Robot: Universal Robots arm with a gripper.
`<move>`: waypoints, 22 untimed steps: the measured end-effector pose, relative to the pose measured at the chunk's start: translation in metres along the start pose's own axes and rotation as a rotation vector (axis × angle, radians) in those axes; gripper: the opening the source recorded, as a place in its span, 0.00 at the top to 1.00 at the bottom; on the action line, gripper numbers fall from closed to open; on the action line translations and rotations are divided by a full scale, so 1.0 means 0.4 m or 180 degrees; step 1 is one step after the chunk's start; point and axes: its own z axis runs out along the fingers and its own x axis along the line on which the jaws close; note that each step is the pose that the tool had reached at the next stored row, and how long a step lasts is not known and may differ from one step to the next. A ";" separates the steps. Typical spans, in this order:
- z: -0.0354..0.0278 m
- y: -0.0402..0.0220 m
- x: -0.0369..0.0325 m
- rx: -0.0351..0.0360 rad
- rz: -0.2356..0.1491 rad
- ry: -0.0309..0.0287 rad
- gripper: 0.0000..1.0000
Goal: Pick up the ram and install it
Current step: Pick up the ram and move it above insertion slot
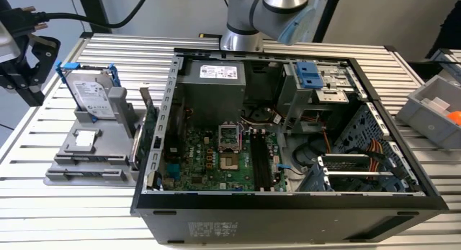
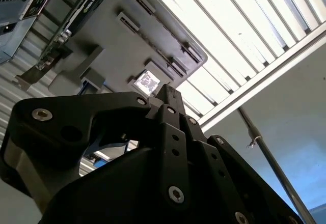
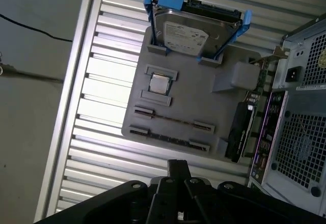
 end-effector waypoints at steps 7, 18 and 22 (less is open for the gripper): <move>0.000 0.000 0.000 0.0001 -0.0042 0.0002 1.00; 0.000 0.000 0.000 0.0003 -0.0051 0.0002 1.00; 0.000 0.000 0.000 0.0003 -0.0055 0.0003 1.00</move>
